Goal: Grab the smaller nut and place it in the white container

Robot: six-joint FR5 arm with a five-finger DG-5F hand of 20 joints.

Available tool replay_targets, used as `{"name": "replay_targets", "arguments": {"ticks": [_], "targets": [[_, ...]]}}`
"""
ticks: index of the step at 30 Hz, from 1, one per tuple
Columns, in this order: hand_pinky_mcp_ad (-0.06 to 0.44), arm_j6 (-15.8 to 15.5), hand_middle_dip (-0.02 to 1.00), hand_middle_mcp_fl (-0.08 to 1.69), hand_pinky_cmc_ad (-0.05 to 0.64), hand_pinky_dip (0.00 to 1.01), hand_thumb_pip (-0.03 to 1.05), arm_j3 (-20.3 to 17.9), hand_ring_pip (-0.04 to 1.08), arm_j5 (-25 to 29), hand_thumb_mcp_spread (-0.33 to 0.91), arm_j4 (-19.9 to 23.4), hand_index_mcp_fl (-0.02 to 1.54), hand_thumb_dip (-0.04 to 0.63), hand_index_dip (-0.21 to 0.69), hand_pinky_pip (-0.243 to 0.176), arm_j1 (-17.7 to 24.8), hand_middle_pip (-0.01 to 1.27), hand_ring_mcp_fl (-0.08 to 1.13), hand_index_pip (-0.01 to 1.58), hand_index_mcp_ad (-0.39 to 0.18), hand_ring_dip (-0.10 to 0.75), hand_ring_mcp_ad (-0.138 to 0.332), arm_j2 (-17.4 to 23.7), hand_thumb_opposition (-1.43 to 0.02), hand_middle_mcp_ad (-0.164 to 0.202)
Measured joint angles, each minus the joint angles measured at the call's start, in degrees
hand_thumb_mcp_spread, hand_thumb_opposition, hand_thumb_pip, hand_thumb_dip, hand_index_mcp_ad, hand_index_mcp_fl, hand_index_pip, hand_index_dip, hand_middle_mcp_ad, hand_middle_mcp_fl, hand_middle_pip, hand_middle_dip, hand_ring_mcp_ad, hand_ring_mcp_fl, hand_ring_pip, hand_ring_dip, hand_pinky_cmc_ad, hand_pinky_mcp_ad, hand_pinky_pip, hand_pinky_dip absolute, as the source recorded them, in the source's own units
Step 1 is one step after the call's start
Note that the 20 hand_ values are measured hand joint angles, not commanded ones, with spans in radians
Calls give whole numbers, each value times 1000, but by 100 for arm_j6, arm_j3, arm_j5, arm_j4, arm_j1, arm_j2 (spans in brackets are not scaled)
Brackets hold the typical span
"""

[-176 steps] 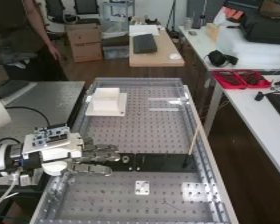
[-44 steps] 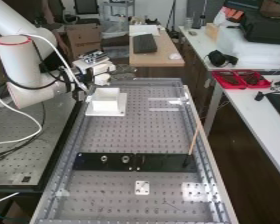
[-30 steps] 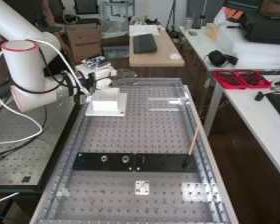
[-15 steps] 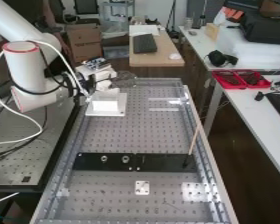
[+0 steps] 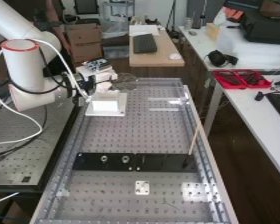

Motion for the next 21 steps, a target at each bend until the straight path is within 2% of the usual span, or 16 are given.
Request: {"name": "replay_targets", "arguments": {"ticks": [4, 7, 13, 15, 20, 21], "targets": [[248, 111, 216, 7, 300, 290, 843, 63, 65, 241, 316, -52, 9, 190, -33, -89, -2, 117, -3, 1456, -171, 93, 120, 204, -820, 58], [244, 243, 216, 3, 297, 302, 843, 200, 65, 619, 318, -168, 2, 190, -33, -89, -8, 117, -3, 1440, -175, 93, 120, 405, -820, 58], [248, 506, 216, 7, 300, 307, 843, 558, 65, 1637, 300, -536, 5, 190, -33, -89, 3, 117, -3, 1405, -164, 93, 126, 654, -819, 65], [239, 577, 216, 7, 300, 314, 843, 677, 65, 2123, 271, -648, 9, 190, -37, -89, 31, 117, -3, 1375, -168, 93, 126, 743, -806, 63], [250, 682, 216, 3, 297, 323, 829, 893, 63, 3013, 239, -859, 7, 190, -33, -89, 120, 117, -3, 1241, -164, 93, 126, 878, -777, 63], [251, 708, 216, 3, 300, 337, 827, 954, 65, 3242, 225, -926, 9, 173, -33, -89, 150, 117, -3, 1229, -164, 93, 129, 902, -764, 68]]}}
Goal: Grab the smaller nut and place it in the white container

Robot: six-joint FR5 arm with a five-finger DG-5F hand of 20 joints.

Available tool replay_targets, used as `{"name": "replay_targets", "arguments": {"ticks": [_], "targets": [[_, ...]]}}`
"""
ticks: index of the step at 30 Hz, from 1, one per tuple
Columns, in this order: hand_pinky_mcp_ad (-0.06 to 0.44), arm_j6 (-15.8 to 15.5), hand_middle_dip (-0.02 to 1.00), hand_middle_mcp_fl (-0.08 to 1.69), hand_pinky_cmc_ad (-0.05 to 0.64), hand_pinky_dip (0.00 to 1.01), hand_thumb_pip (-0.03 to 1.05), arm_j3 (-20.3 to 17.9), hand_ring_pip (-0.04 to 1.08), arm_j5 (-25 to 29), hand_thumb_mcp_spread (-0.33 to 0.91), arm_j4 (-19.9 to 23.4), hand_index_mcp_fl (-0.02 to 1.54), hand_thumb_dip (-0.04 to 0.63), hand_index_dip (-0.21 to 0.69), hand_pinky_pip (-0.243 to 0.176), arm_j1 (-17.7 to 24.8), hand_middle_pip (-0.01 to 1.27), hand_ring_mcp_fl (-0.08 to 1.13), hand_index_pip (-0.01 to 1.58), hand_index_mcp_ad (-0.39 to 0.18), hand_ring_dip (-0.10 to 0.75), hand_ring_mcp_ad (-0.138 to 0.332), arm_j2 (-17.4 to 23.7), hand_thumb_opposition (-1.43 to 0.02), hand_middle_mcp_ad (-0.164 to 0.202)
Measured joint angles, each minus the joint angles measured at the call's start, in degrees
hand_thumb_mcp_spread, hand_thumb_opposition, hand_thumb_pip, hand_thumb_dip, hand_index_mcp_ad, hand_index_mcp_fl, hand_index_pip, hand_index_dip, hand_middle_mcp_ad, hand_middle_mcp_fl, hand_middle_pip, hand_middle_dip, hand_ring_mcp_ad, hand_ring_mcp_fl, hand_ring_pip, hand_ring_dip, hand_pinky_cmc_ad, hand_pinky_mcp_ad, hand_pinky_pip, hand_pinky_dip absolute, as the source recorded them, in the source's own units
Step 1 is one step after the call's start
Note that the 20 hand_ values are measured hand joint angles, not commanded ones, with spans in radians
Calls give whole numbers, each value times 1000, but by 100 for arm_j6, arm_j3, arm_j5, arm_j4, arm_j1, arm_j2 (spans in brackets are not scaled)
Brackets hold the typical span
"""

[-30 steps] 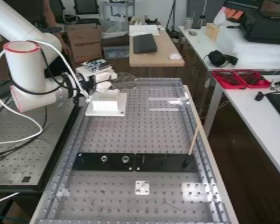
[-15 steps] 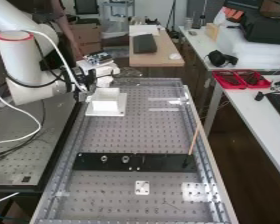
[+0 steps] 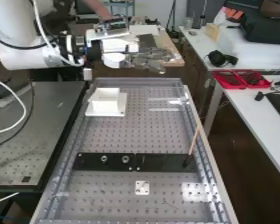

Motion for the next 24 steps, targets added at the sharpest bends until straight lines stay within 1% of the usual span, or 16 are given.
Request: {"name": "replay_targets", "arguments": {"ticks": [1, 3, 4, 6, 7, 9, 12, 17, 18, 24], "targets": [[251, 15, 216, 3, 300, 339, 827, 43, 65, 154, 208, -54, 7, 176, -33, -89, 23, 117, -3, 1210, -168, 93, 129, 13, -761, 65], [258, 43, 216, 3, 304, 340, 827, 167, 65, 540, 192, -226, 5, 161, -33, -96, 87, 117, -3, 1164, -166, 93, 129, 35, -747, 66], [258, 48, 216, 3, 304, 337, 822, 194, 65, 616, 192, -268, 5, 157, -33, -96, 100, 117, -3, 1131, -164, 93, 127, 38, -747, 68], [258, 78, 216, 5, 307, 337, 810, 325, 63, 964, 194, -472, 9, 157, -33, -96, 154, 117, -3, 1063, -166, 93, 127, 47, -726, 65], [260, 80, 216, 5, 307, 337, 810, 334, 63, 989, 187, -486, 3, 152, -33, -96, 157, 117, -3, 1044, -164, 93, 127, 48, -730, 68], [262, 102, 216, 5, 311, 337, 810, 446, 65, 1287, 176, -687, 3, 140, -33, -96, 191, 117, -3, 1012, -166, 93, 127, 61, -731, 68], [258, 97, 216, 2, 312, 335, 810, 554, 63, 1609, 182, -899, 7, 140, -33, -105, 227, 117, -3, 901, -164, 93, 127, 88, -721, 68], [258, 17, 220, 5, 312, 335, 810, 642, 63, 1912, 176, -1032, 9, 143, -35, -105, 252, 117, -3, 850, -164, 93, 127, 139, -714, 68], [258, 15, 216, 5, 333, 335, 810, 658, 63, 1938, 176, -1054, 2, 136, -21, -105, 252, 117, -3, 838, -166, 93, 127, 143, -714, 68], [258, -10, 216, 5, 330, 339, 812, 806, 63, 1968, 176, -1248, 7, 134, -12, -105, 227, 117, -3, 822, -166, 93, 127, 117, -717, 68]]}}
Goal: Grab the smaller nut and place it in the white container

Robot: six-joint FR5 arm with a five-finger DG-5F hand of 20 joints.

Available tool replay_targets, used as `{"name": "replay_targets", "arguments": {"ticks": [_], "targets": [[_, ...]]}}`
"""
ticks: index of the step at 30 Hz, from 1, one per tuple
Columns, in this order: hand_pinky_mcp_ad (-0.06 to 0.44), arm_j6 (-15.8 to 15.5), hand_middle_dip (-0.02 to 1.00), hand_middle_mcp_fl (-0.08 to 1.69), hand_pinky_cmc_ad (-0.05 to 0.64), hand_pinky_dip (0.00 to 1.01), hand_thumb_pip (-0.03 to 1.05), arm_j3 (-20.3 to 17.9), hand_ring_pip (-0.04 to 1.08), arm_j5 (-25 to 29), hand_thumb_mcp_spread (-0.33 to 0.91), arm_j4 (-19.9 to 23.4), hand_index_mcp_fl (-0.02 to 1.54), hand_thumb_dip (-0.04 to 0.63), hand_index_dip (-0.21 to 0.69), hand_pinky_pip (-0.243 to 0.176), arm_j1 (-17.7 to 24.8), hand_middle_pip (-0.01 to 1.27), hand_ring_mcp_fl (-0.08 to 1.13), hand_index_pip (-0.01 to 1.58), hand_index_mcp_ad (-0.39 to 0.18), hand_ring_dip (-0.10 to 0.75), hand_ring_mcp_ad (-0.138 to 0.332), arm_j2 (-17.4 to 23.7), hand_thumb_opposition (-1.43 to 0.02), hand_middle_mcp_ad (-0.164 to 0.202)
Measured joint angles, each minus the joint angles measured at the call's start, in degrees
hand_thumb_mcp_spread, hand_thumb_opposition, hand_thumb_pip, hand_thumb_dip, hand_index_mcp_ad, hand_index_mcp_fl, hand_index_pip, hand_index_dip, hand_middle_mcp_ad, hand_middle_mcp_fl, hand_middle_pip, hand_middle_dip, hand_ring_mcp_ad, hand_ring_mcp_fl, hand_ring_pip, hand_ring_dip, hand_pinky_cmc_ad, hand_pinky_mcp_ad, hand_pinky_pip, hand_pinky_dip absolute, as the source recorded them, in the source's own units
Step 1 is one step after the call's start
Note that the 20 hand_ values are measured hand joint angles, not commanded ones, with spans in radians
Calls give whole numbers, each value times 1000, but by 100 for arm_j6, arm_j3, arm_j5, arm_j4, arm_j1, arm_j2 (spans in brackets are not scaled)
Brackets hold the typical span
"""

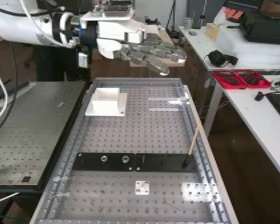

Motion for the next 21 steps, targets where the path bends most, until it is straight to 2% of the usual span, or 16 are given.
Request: {"name": "replay_targets", "arguments": {"ticks": [13, 21], "targets": [[258, -63, 216, 5, 332, 328, 812, 152, 63, -90, 176, -145, 9, 134, 0, -105, -51, 117, -3, 792, -166, 93, 127, -43, -717, 68], [258, -217, 216, 5, 332, 314, 812, 369, 63, -253, 176, -583, 7, 136, 12, -105, -113, 119, -3, 670, -166, 93, 127, 44, -717, 66]]}}
